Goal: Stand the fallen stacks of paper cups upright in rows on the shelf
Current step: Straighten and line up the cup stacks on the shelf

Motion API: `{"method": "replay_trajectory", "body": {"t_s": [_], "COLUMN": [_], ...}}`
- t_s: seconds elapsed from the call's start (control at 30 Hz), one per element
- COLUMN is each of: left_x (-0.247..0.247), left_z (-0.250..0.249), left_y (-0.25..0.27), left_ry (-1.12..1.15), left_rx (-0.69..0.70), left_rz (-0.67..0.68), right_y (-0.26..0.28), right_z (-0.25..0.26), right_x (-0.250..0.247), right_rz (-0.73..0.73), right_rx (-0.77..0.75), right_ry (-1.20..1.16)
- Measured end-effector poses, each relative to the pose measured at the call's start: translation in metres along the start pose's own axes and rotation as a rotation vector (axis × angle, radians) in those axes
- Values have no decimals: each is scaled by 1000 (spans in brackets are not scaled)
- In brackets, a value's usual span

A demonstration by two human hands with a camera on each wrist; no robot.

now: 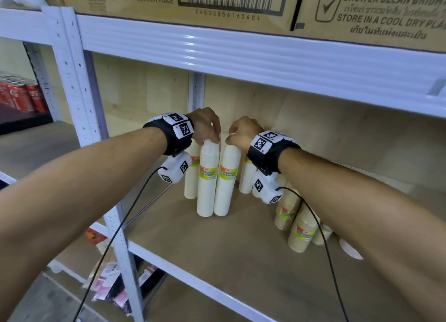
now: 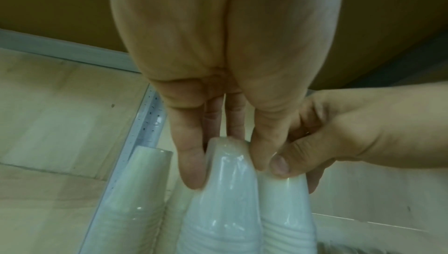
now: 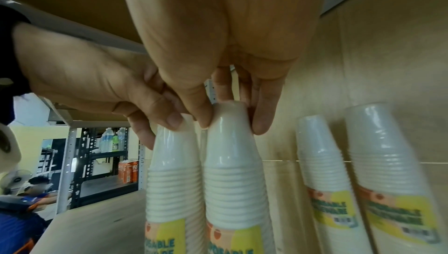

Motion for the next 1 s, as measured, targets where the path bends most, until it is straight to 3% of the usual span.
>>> {"method": "replay_trajectory", "body": {"t_s": [0.53, 1.0], "left_x": [48, 76], "left_z": [-72, -84], "left_y": [-52, -80], "left_ry": [58, 58], "left_rx": [174, 235], "left_rz": [-48, -61], "right_y": [-5, -24], "right_z": [-86, -114], "right_x": [-38, -28], "right_rz": [-48, -69], "right_rx": [207, 244], "right_ry": [93, 112]}}
Point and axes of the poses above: each hand's wrist, its own y-axis away from the middle knuckle, its own x-axis out of the palm, z = x × y, the point moved 8 cm from there along -y, towards the middle knuckle, and after that the axes turned 15 degrees about -z, right-handed, at the moved point
